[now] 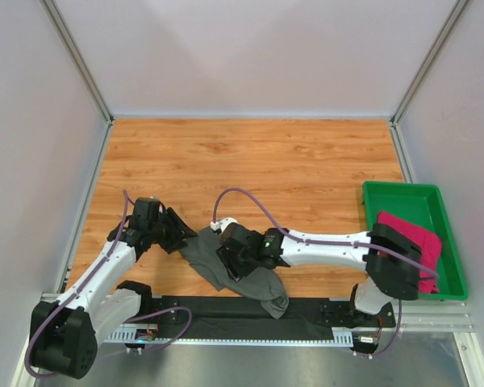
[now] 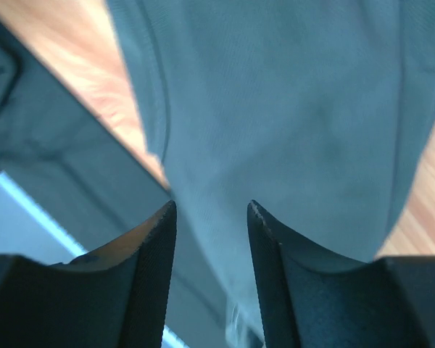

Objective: Fold and stack the t-shirts
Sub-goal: Flatten the tshirt out

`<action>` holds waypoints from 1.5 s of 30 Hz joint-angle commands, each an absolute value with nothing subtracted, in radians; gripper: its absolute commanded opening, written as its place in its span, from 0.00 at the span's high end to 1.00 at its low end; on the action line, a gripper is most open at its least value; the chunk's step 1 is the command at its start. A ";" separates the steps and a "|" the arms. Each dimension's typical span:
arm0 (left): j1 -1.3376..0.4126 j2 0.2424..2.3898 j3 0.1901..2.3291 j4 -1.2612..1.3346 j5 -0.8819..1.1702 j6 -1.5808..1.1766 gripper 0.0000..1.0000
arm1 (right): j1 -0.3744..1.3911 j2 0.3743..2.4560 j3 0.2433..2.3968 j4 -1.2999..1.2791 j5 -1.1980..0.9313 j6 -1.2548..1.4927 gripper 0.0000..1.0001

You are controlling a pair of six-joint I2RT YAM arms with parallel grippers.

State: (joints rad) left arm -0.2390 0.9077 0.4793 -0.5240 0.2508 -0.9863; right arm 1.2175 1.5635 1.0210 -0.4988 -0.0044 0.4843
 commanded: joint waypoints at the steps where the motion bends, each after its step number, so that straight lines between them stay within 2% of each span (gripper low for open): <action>1: -0.218 0.946 0.466 -0.382 0.315 -1.020 0.44 | 1.238 1.643 1.055 -0.410 0.087 0.451 0.53; 4: -0.216 0.983 0.466 -0.419 0.313 -1.032 0.48 | 1.265 1.689 1.074 -0.403 0.103 0.439 0.53; 5: -0.216 0.979 0.471 -0.476 0.293 -1.035 0.47 | 1.276 1.703 1.077 -0.403 0.113 0.428 0.51; 7: -0.216 0.933 0.480 -0.569 0.264 -1.055 0.36 | 1.293 1.716 1.077 -0.391 0.120 0.422 0.50; 12: -0.216 0.801 0.494 -0.699 0.158 -1.068 0.27 | 1.315 1.749 1.088 -0.399 0.152 0.417 0.47; 15: -0.216 0.776 0.482 -0.712 0.140 -1.063 0.27 | 1.318 1.715 1.065 -0.384 0.156 0.419 0.46; 19: -0.216 0.837 0.431 -0.648 0.176 -1.086 0.33 | 1.331 1.695 1.075 -0.387 0.140 0.397 0.46; 27: -0.216 0.971 0.426 -0.519 0.152 -1.052 0.53 | 1.381 1.684 1.098 -0.380 0.098 0.356 0.43; 30: -0.216 1.015 0.440 -0.505 0.161 -1.037 0.67 | 1.381 1.706 1.095 -0.376 0.100 0.360 0.43; 31: -0.216 1.015 0.445 -0.511 0.161 -1.034 0.77 | 1.382 1.716 1.101 -0.383 0.104 0.360 0.43; 35: -0.215 0.985 0.474 -0.544 0.144 -1.022 0.87 | 1.382 1.733 1.092 -0.348 0.095 0.359 0.43; 37: -0.216 0.959 0.486 -0.587 0.134 -1.023 1.00 | 1.384 1.767 1.107 -0.359 0.138 0.354 0.45; 39: -0.216 0.936 0.497 -0.612 0.127 -1.032 1.00 | 1.384 1.781 1.106 -0.348 0.172 0.344 0.52; 43: -0.216 0.855 0.520 -0.695 0.111 -1.032 1.00 | 1.382 1.766 1.106 -0.382 0.277 0.342 0.92; 44: -0.216 0.838 0.544 -0.715 0.106 -1.029 1.00 | 1.381 1.746 1.103 -0.391 0.296 0.339 0.99; 45: -0.216 0.806 0.563 -0.760 0.100 -1.016 1.00 | 1.381 1.717 1.103 -0.400 0.307 0.312 1.00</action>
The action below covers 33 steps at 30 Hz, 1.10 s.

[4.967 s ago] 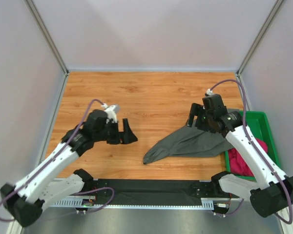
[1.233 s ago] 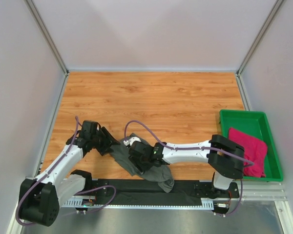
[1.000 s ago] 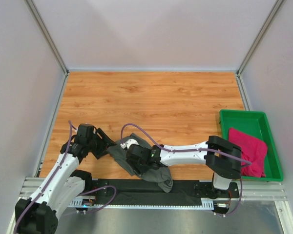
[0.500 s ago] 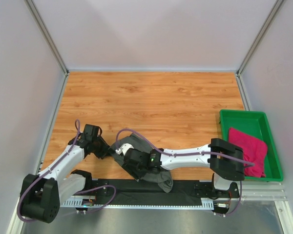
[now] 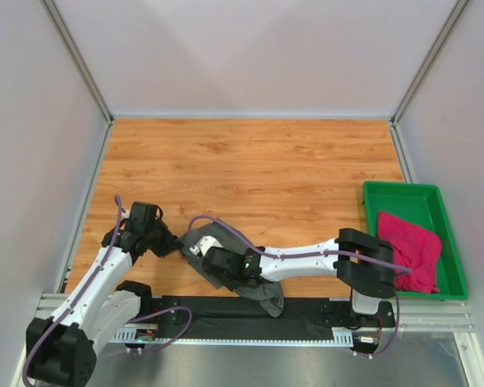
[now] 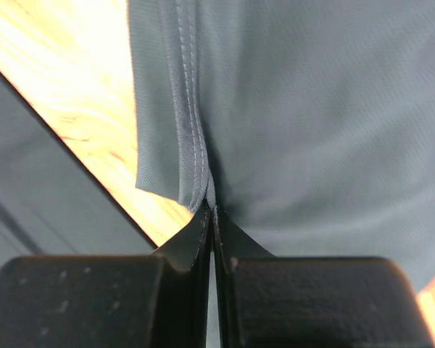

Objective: Fold and stack the t-shirts
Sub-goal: Flatten the tshirt out

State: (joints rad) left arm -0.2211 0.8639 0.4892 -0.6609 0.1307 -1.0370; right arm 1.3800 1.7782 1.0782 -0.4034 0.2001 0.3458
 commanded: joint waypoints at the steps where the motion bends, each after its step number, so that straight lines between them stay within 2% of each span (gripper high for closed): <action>1: -0.216 0.787 0.581 -0.790 0.081 -1.006 1.00 | 1.382 1.656 1.117 -0.426 0.304 0.299 1.00; 4: -0.216 0.721 0.705 -0.898 0.033 -0.929 1.00 | 1.381 1.548 1.167 -0.478 0.226 0.232 1.00; 7: -0.216 0.683 0.904 -1.012 -0.068 -0.823 1.00 | 1.382 1.454 1.332 -0.552 0.073 0.184 1.00; 11: -0.216 0.693 1.246 -1.100 -0.187 -0.672 1.00 | 1.381 1.491 1.674 -0.673 -0.109 0.187 1.00; 13: -0.216 0.725 1.354 -1.134 -0.237 -0.614 1.00 | 1.381 1.511 1.761 -0.718 -0.173 0.204 1.00; 16: -0.218 0.779 1.518 -1.123 -0.268 -0.496 1.00 | 1.374 1.509 1.841 -0.747 -0.137 0.232 1.00; 20: -0.216 0.886 1.566 -0.965 -0.166 -0.382 1.00 | 1.248 1.439 1.731 -0.743 -0.152 0.322 1.00; 22: -0.216 0.994 1.551 -0.815 -0.044 -0.338 1.00 | 1.182 1.373 1.593 -0.720 -0.164 0.388 1.00; 24: -0.216 1.139 1.542 -0.673 0.053 -0.347 1.00 | 1.044 1.329 1.490 -0.712 -0.181 0.445 1.00; 25: -0.225 1.196 1.536 -0.617 0.171 -0.362 1.00 | 0.990 1.274 1.359 -0.675 -0.192 0.498 1.00; 29: -0.389 1.546 1.658 -0.525 0.238 -0.367 1.00 | 0.659 1.194 1.107 -0.690 -0.049 0.517 1.00; 30: -0.418 1.674 1.695 -0.537 0.233 -0.361 0.97 | 0.602 1.195 1.068 -0.699 -0.002 0.503 0.99; 31: -0.439 1.719 1.735 -0.557 0.192 -0.362 0.91 | 0.547 1.200 1.043 -0.727 0.044 0.494 0.90; 32: -0.455 1.753 1.785 -0.574 0.169 -0.389 0.77 | 0.453 1.212 1.007 -0.741 0.076 0.494 0.88; 33: -0.456 1.781 1.795 -0.596 0.151 -0.406 0.39 | 0.412 1.216 1.000 -0.752 0.093 0.483 0.87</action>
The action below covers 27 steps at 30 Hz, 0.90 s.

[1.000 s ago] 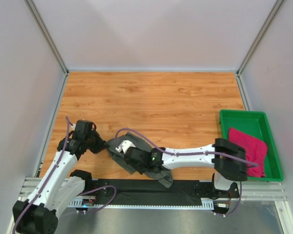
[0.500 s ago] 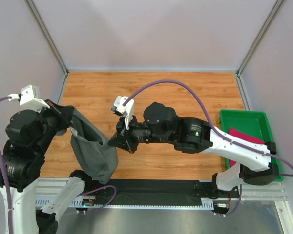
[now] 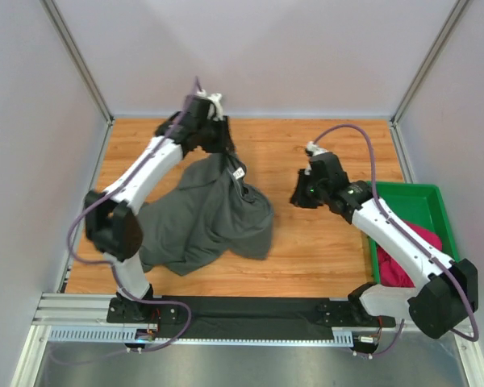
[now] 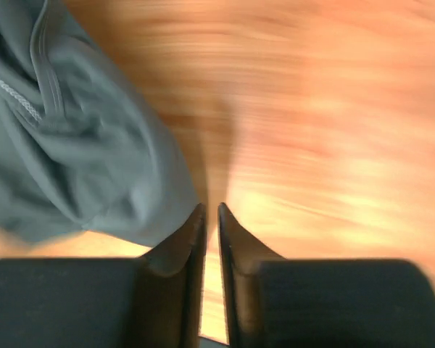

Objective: Fold and stack the t-shirts
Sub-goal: Flatten the tshirt out

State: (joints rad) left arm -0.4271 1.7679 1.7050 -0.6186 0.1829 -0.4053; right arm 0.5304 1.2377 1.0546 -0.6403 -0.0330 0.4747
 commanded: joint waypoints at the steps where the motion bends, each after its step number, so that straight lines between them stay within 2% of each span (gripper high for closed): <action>1: -0.456 1.781 1.799 -0.613 0.108 -0.413 0.09 | 0.381 1.224 1.002 -0.791 0.128 0.471 0.80; 2: -0.457 1.776 1.796 -0.636 0.089 -0.405 0.01 | 0.364 1.230 1.015 -0.814 0.161 0.447 0.72; 4: -0.457 1.720 1.776 -0.692 0.036 -0.388 0.00 | 0.350 1.250 1.064 -0.869 0.216 0.413 0.53; 8: -0.456 1.567 1.587 -0.782 -0.029 -0.411 0.01 | 0.360 1.252 1.082 -0.852 0.118 0.385 0.49; 10: -0.456 1.464 1.423 -0.793 0.004 -0.425 0.11 | 0.368 1.249 1.026 -0.744 -0.018 0.388 0.49; 14: -0.456 1.342 1.152 -0.753 0.064 -0.501 0.30 | 0.376 1.314 0.989 -0.641 -0.066 0.456 0.55; 16: -0.454 1.293 1.050 -0.744 0.081 -0.566 0.48 | 0.370 1.353 0.983 -0.594 -0.012 0.454 0.56; 18: -0.456 1.217 0.988 -0.709 0.106 -0.624 0.61 | 0.342 1.383 0.992 -0.574 -0.002 0.449 0.57; 19: -0.456 1.185 0.917 -0.690 0.115 -0.679 0.62 | 0.327 1.411 1.000 -0.569 -0.002 0.448 0.57; 20: -0.454 1.125 0.881 -0.657 0.124 -0.710 0.56 | 0.293 1.429 1.006 -0.571 -0.002 0.449 0.55; 23: -0.462 1.083 0.763 -0.606 0.210 -0.762 0.31 | 0.232 1.491 1.023 -0.607 -0.002 0.437 0.50; 25: -0.474 1.101 0.741 -0.617 0.212 -0.767 0.27 | 0.194 1.515 1.012 -0.606 -0.014 0.407 0.49; 27: -0.482 1.120 0.749 -0.666 0.175 -0.768 0.26 | 0.172 1.551 1.019 -0.624 -0.031 0.396 0.48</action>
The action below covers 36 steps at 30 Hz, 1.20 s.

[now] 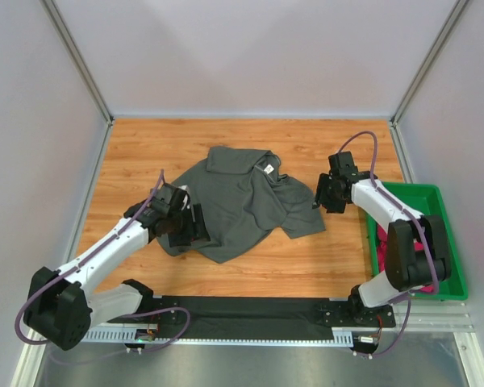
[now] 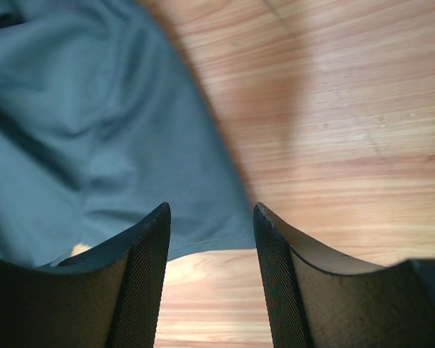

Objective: Fold and stack the t-shirts
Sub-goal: Flatten the tshirt out

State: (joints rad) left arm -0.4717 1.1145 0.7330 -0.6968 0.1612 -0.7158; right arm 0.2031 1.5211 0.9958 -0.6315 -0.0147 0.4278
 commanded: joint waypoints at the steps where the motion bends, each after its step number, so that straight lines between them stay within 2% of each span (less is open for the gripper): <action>1: -0.482 1.112 0.750 -0.695 0.154 -0.772 0.27 | 0.155 1.554 1.016 -0.623 -0.034 0.397 0.48; 4: -0.480 1.023 0.746 -0.728 0.059 -0.796 0.23 | 0.149 1.542 0.991 -0.615 -0.066 0.406 0.49; 5: -0.480 0.987 0.744 -0.776 0.008 -0.834 0.15 | 0.149 1.539 0.979 -0.615 -0.064 0.413 0.49; 7: -0.476 0.963 0.735 -0.840 -0.050 -0.876 0.07 | 0.147 1.534 0.950 -0.611 -0.060 0.417 0.49; 14: -0.341 1.027 0.664 -0.759 -0.006 -0.844 0.10 | 0.146 1.574 0.925 -0.581 -0.077 0.422 0.49; 18: -0.334 1.087 0.681 -0.753 -0.017 -0.827 0.11 | 0.146 1.589 0.922 -0.571 -0.078 0.423 0.50; 22: -0.334 1.147 0.650 -0.638 0.054 -0.813 0.23 | 0.146 1.612 0.919 -0.554 -0.095 0.436 0.52; 26: -0.334 1.227 0.673 -0.644 0.075 -0.782 0.35 | 0.147 1.641 0.925 -0.548 -0.109 0.442 0.55; 28: -0.334 1.233 0.673 -0.649 0.074 -0.785 0.44 | 0.150 1.643 0.919 -0.540 -0.126 0.449 0.59; 30: -0.334 1.235 0.670 -0.649 0.057 -0.792 0.47 | 0.152 1.644 0.914 -0.534 -0.118 0.454 0.62; 33: -0.334 1.252 0.673 -0.646 0.060 -0.785 0.56 | 0.152 1.646 0.913 -0.535 -0.104 0.450 0.68; 34: -0.334 1.264 0.675 -0.647 0.060 -0.784 0.71 | 0.152 1.647 0.913 -0.535 -0.101 0.452 0.71; 36: -0.334 1.267 0.690 -0.661 0.042 -0.778 0.97 | 0.155 1.649 0.916 -0.535 -0.101 0.457 0.85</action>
State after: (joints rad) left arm -0.3386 1.2575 0.6586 -0.6609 0.0509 -0.8005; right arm 0.1478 1.6333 0.9165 -0.5640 -0.1070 0.4458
